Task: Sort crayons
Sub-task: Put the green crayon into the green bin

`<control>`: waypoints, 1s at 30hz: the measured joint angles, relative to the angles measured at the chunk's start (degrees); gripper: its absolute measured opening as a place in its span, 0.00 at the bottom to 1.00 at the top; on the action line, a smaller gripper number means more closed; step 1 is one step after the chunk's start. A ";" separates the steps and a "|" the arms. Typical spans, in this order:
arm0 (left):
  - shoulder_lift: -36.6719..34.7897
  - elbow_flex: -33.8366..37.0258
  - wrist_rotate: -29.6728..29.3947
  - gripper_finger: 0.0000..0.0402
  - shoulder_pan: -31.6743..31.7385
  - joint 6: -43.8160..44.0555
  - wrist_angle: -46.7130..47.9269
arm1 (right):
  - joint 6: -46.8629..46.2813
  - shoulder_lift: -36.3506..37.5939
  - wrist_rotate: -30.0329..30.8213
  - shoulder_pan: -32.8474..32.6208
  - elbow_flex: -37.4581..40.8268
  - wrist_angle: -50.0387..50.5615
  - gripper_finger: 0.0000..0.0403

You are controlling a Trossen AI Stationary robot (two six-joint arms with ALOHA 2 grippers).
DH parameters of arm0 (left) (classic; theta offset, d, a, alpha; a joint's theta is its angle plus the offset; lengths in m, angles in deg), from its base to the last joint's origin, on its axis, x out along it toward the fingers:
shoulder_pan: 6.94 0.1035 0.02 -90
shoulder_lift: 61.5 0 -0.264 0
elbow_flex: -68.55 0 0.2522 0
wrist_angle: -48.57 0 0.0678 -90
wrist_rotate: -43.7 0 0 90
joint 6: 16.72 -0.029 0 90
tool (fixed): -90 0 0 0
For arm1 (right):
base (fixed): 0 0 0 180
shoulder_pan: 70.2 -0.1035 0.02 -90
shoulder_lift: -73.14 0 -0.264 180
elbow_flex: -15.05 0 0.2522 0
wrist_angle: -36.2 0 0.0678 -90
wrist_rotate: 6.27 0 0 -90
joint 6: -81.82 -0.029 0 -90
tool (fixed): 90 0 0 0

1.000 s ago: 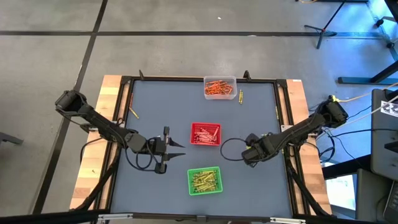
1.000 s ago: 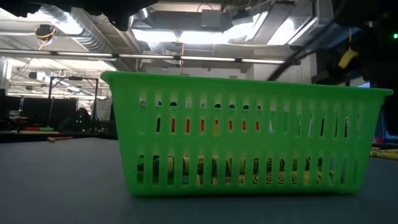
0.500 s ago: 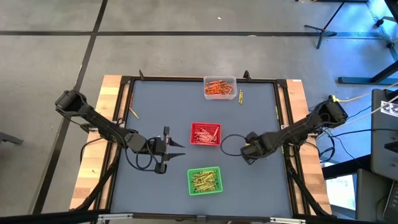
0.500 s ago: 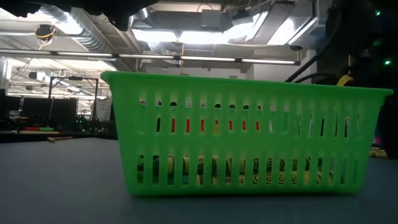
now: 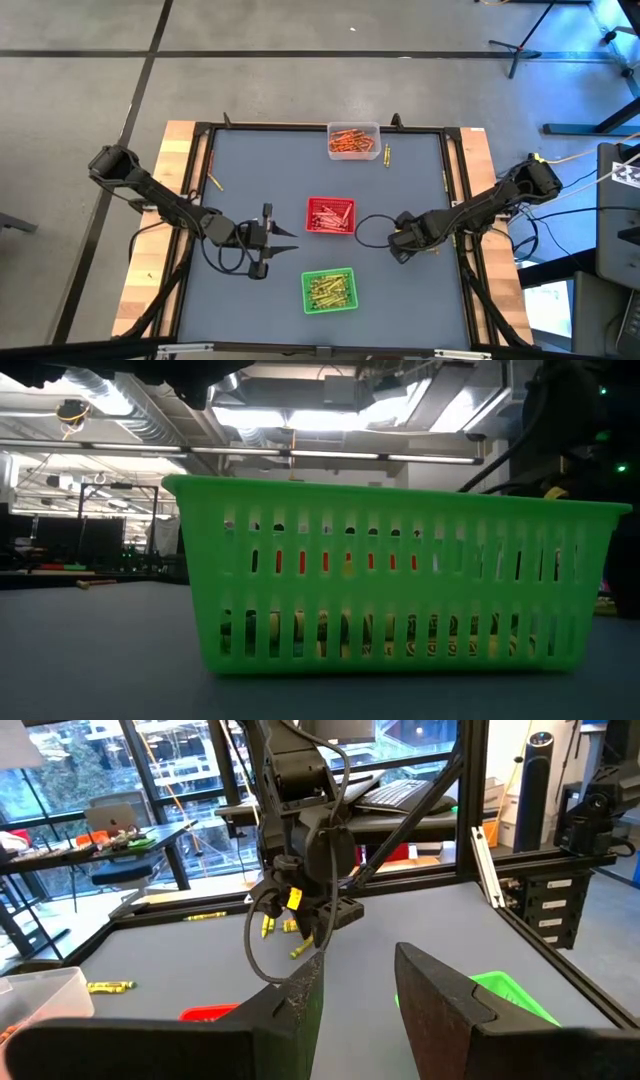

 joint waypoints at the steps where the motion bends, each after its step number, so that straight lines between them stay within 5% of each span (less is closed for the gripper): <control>1: 0.00 0.00 0.00 0.27 0.00 0.00 0.00 | 0.16 -0.02 -0.01 -0.01 0.04 -0.02 0.39; 8: 0.00 0.00 0.00 0.27 0.00 0.00 0.00 | 5.03 -0.10 -0.15 0.00 0.15 -0.71 0.34; 17: -0.01 0.00 0.00 0.27 0.00 0.00 0.00 | 11.38 -0.17 1.56 -0.09 -0.12 -1.33 0.03; 24: -0.01 0.00 0.00 0.27 0.00 0.00 0.00 | 17.83 -0.65 4.45 -0.08 -5.76 2.43 0.08; 30: 0.00 0.00 0.00 0.27 0.00 0.00 0.00 | 25.72 -0.49 7.06 -0.09 -14.02 -0.24 0.03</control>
